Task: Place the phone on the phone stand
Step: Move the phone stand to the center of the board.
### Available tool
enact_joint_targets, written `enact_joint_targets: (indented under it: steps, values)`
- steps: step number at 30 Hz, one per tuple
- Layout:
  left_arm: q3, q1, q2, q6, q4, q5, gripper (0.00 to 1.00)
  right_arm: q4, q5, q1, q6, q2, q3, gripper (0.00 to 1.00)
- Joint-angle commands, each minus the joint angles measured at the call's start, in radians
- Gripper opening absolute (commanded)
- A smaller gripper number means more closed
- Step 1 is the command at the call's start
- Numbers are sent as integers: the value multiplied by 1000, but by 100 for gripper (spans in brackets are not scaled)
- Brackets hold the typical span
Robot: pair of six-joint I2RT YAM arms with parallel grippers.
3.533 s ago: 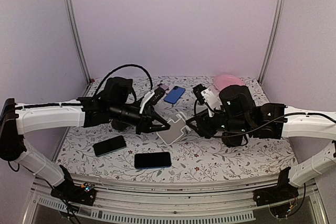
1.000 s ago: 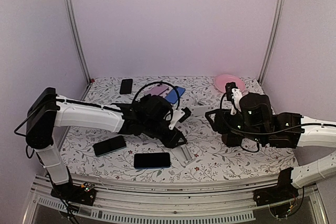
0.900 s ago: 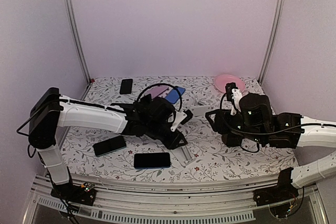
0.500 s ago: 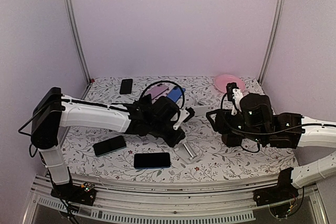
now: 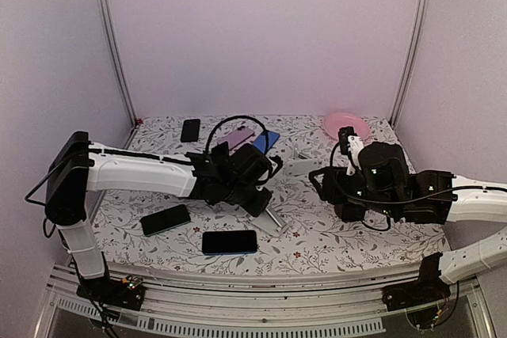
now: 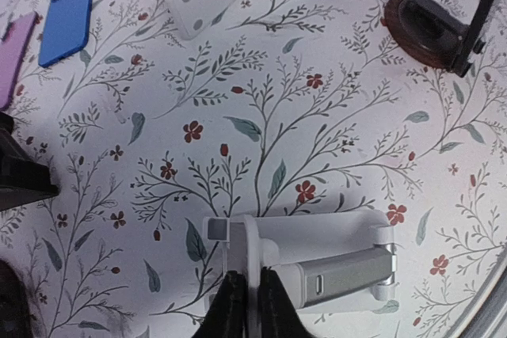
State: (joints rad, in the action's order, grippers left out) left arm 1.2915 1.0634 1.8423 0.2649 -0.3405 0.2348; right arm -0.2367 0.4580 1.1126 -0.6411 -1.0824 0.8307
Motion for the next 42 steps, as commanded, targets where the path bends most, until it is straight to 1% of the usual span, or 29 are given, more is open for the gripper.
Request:
enact_joint_targets:
  steps: [1,3,7,8,9,13,16,21,25,27,30,35,38,42]
  values:
    - [41,-26,-27,55,-25,73,21,-7,-1,5,-15,-24,10,52]
    - [49,-40,-9,57,-11,45,23,-1,-27,5,-18,-39,10,53]
    - [52,-52,4,65,23,-19,36,7,-69,11,-24,-73,6,54]
    - [45,-54,-3,69,32,-28,44,9,-76,16,-26,-83,5,54]
    - [33,-55,-18,72,45,-38,47,10,-81,23,-27,-90,3,54]
    - [-55,-78,-107,94,111,-110,53,36,-102,60,-39,-129,-12,54]
    - [-146,-112,-190,118,158,-155,53,56,-113,91,-57,-175,-21,52]
    - [-308,-206,-277,140,221,-227,44,138,-152,146,-99,-275,-38,39]
    - [-364,-243,-303,140,257,-265,43,230,-232,157,-133,-393,-44,30]
    - [-377,-251,-308,139,273,-279,42,274,-250,158,-144,-445,-37,27]
    - [-381,-260,-298,133,290,-299,42,292,-275,158,-148,-531,3,23]
    - [-360,-272,-259,111,304,-326,42,295,-314,155,-141,-672,65,22]
    - [-346,-276,-240,101,310,-337,42,300,-320,139,-151,-715,69,22]
    - [-332,-278,-223,92,317,-351,42,309,-327,86,-163,-734,60,22]
